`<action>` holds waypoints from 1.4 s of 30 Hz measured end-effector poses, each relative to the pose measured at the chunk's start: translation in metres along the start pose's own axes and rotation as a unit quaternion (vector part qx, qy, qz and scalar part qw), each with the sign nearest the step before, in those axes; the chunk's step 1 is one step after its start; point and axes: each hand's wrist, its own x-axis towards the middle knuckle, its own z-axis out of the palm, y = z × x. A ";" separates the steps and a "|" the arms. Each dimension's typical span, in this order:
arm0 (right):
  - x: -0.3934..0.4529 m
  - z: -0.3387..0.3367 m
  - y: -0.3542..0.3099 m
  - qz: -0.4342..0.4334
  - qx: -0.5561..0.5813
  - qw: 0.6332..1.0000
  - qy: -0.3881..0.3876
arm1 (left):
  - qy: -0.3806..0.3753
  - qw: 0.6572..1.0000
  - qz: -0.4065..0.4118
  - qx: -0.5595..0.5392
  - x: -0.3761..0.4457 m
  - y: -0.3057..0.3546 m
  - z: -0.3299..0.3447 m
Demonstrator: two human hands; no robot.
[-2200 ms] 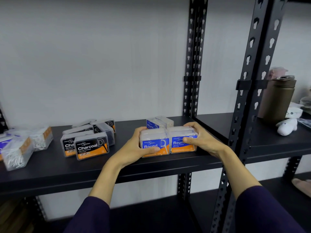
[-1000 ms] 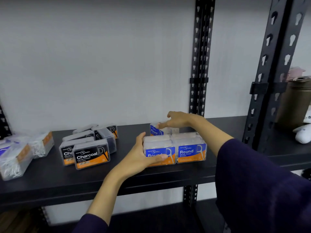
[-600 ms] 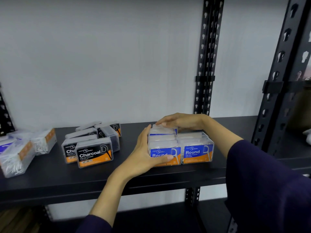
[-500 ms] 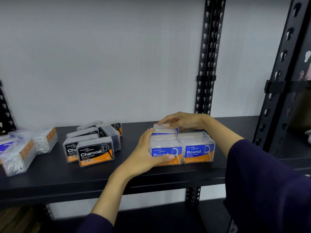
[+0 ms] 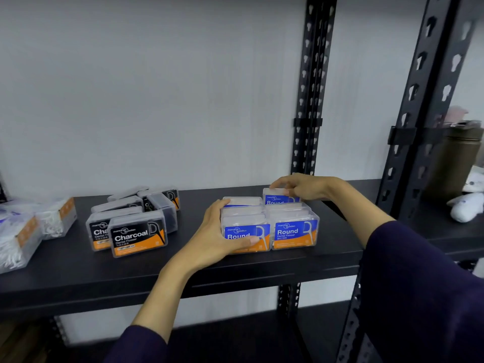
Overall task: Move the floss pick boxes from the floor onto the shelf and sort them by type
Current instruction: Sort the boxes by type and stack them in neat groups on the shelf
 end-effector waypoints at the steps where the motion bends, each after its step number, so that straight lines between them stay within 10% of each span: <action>1: -0.005 0.000 0.000 0.002 0.003 1.000 -0.008 | 0.001 1.000 -0.001 0.004 -0.001 0.000 0.000; 6: -0.029 0.001 -0.003 -0.015 0.136 0.989 -0.054 | 0.011 1.000 -0.006 0.019 0.001 0.000 0.001; 17: -0.061 0.070 0.025 -0.050 0.423 0.895 0.135 | -0.066 0.996 -0.029 -0.045 0.003 0.011 -0.011; 42: -0.082 0.082 0.025 -0.098 0.379 0.904 0.171 | -0.101 0.995 -0.007 -0.007 0.007 0.007 0.005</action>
